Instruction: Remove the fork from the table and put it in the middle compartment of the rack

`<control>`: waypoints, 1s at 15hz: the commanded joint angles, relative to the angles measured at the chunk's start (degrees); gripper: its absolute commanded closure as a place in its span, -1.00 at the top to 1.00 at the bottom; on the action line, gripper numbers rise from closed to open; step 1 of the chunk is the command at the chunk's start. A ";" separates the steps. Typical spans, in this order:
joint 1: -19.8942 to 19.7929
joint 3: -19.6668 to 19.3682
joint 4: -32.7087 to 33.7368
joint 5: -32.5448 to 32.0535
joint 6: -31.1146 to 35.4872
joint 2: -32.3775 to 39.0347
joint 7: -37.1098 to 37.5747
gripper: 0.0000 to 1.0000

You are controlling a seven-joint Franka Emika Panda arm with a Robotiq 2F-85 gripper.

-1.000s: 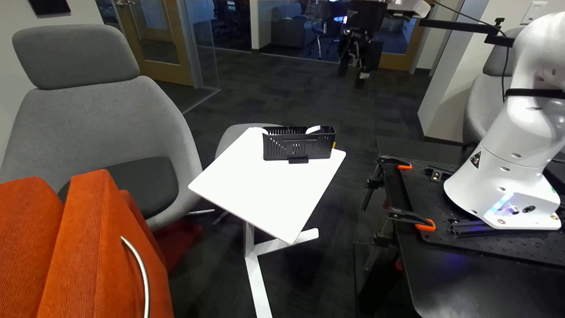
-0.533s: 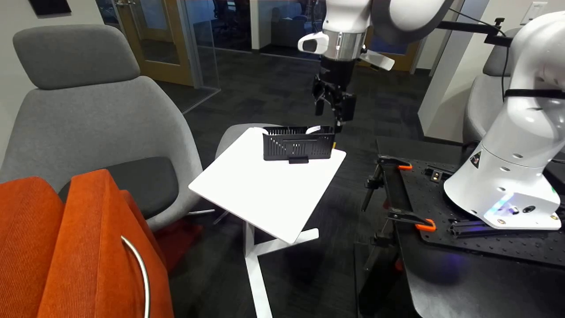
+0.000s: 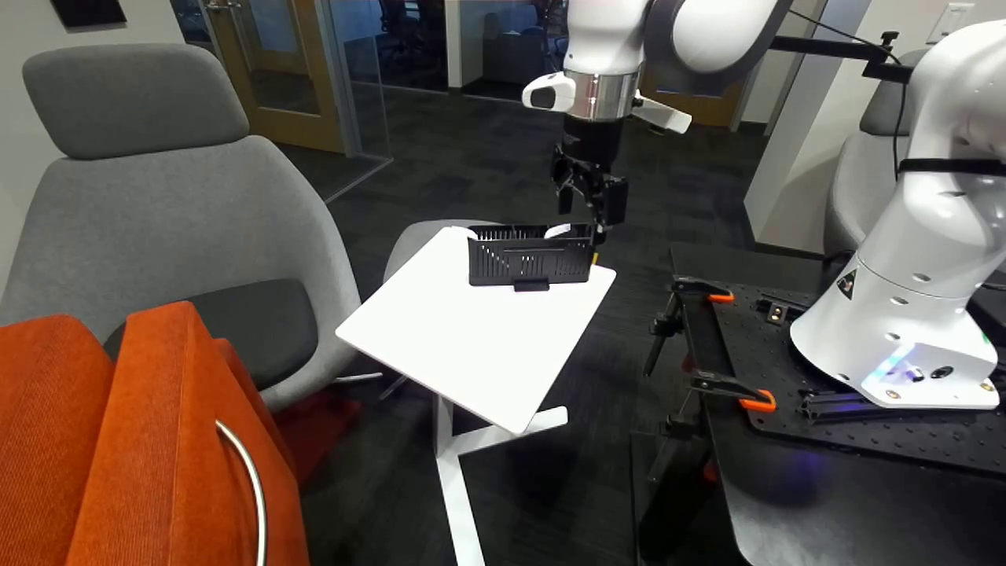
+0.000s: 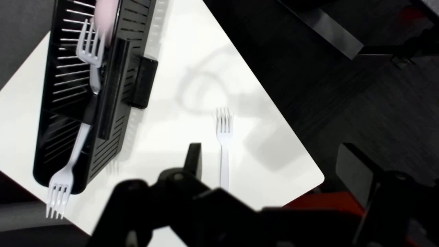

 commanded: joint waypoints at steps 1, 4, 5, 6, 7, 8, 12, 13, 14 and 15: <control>-0.98 1.59 1.21 2.52 3.78 5.13 -3.71 1.00; -1.72 2.53 1.97 3.72 9.13 10.05 -7.40 1.00; -2.01 3.05 2.34 4.73 11.77 12.12 -9.25 1.00; -2.56 3.84 2.84 6.07 13.71 13.94 -10.90 1.00; -3.30 5.12 3.60 8.90 15.32 16.00 -13.48 1.00; -4.39 6.90 4.52 11.83 16.18 17.92 -15.78 1.00; -9.20 13.28 9.94 14.79 17.70 26.41 -17.03 1.00; -9.74 13.86 11.37 13.49 18.13 28.47 -15.62 1.00; -10.23 14.38 12.67 12.64 18.31 30.21 -14.63 1.00; -10.30 14.36 13.95 11.49 18.46 32.03 -13.39 1.00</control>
